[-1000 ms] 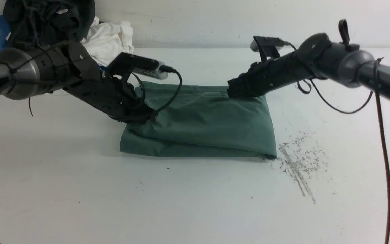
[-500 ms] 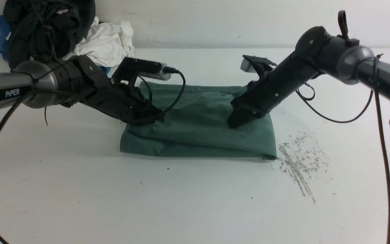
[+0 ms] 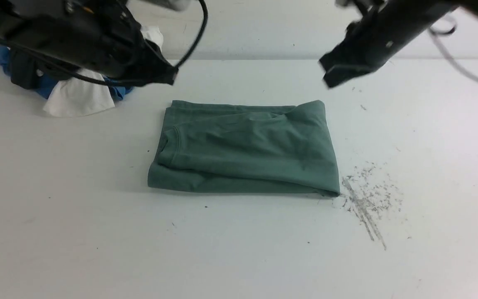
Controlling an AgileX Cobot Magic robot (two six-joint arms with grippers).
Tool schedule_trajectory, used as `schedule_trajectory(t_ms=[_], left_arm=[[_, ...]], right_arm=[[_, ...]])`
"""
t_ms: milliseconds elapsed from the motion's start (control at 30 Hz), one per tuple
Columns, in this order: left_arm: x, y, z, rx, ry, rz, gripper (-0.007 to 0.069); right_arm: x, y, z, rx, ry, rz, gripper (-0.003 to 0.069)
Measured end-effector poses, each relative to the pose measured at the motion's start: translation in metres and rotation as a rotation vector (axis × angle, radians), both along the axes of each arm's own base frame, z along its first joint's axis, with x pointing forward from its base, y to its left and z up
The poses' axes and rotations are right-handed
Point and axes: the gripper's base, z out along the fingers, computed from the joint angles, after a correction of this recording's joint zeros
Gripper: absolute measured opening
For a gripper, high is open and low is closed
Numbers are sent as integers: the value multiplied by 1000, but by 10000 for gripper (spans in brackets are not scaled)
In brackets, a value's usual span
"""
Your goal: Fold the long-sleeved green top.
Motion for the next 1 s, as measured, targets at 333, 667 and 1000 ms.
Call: schedule_trajectory(t_ms=[333,667,1000], left_arm=[[-143,43,34,86,-183,135,-7],[-248,72,-55,-74,-536,309,-7],[-261,74,-100,-22,-523,288,-7]], right_arm=[[-131,-41,109,19,-220,-119,-14],[-231,-66,12,84,-269,-177,-14],[-293,-81,-65,147,-582,-139,-14]])
